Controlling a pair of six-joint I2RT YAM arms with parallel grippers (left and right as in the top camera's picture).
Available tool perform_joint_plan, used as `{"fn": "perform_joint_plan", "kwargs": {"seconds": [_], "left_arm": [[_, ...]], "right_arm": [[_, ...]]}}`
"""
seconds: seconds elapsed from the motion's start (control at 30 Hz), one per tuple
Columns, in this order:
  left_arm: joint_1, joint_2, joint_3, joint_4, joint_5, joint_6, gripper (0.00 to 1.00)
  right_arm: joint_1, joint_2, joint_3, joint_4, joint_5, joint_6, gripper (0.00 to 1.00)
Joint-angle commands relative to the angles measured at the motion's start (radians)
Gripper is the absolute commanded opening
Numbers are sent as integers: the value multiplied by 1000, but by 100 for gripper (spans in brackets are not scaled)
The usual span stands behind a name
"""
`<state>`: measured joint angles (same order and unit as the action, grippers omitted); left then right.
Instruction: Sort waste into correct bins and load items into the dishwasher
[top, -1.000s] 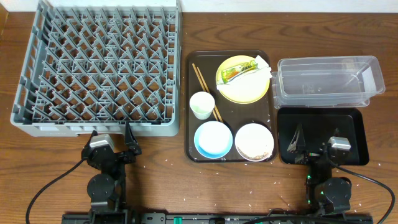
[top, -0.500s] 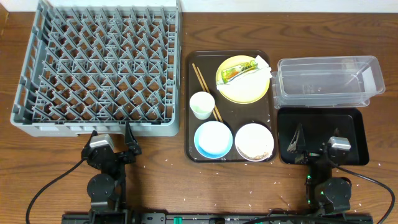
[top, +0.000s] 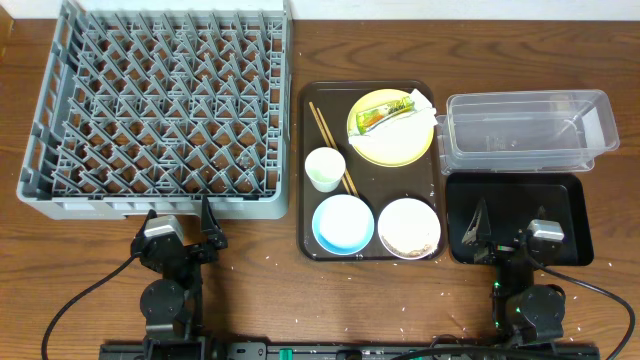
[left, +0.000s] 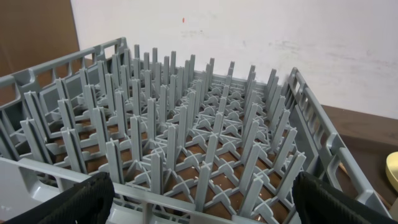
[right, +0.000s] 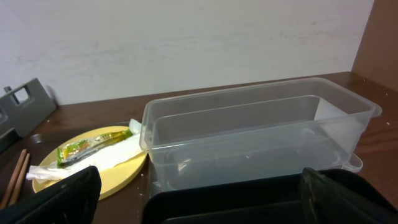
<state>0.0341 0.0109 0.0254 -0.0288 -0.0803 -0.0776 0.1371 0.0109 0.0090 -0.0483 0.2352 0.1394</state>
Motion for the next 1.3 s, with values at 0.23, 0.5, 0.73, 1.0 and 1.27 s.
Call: {"fn": "perform_joint_plan", "kwargs": {"seconds": [0.23, 0.5, 0.73, 1.0, 1.27], "left_arm": [[5, -6, -21, -37, -2, 2, 92], [5, -6, -21, -37, -2, 2, 92], [5, -6, -21, -37, -2, 2, 92], [5, -6, -21, -37, -2, 2, 92], [5, -6, -21, -37, -2, 2, 92]], "right_arm": [[10, -6, -3, -1, -1, -10, 99], [10, -6, -3, -1, 0, -10, 99], [10, -6, -3, -1, 0, -10, 99], [10, -6, -3, 19, 13, -6, 99], [10, 4, 31, 183, -219, -21, 99]]}}
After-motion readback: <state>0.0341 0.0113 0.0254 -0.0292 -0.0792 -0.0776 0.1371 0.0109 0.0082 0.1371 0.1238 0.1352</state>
